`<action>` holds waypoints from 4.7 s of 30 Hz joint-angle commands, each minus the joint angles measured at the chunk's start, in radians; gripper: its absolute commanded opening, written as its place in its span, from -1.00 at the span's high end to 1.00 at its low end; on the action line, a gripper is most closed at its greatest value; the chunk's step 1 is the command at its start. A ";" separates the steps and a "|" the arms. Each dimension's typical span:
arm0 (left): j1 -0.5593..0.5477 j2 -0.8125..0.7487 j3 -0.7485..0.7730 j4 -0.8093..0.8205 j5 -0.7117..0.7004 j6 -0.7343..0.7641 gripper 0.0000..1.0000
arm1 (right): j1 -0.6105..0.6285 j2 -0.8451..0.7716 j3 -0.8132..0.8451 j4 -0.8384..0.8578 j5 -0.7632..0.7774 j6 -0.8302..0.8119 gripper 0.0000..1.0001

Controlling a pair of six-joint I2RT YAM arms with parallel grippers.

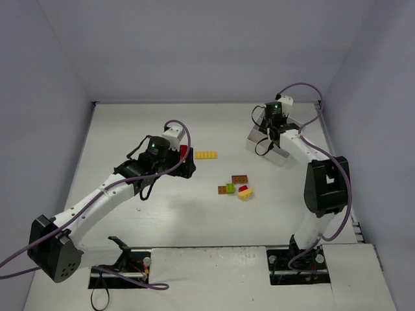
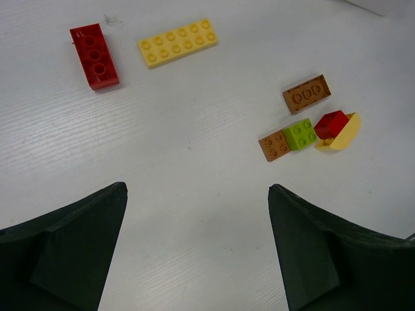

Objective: Sort the legos into containers by color

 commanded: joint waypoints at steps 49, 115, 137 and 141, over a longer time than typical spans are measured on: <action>0.165 -0.027 -0.006 -0.077 0.082 0.035 -0.66 | 0.203 -0.113 -0.100 -0.245 -0.538 -0.504 -0.05; 0.163 0.047 -0.031 -0.024 0.167 0.037 -0.66 | 0.298 -0.180 -0.256 -0.176 -0.017 0.102 0.73; 0.163 0.016 -0.034 -0.026 0.167 0.041 -0.66 | -0.061 -0.213 -0.097 -0.076 0.238 0.077 0.62; 0.165 0.016 -0.034 -0.024 0.165 0.043 -0.66 | -0.087 -0.173 -0.072 -0.065 0.218 0.074 0.43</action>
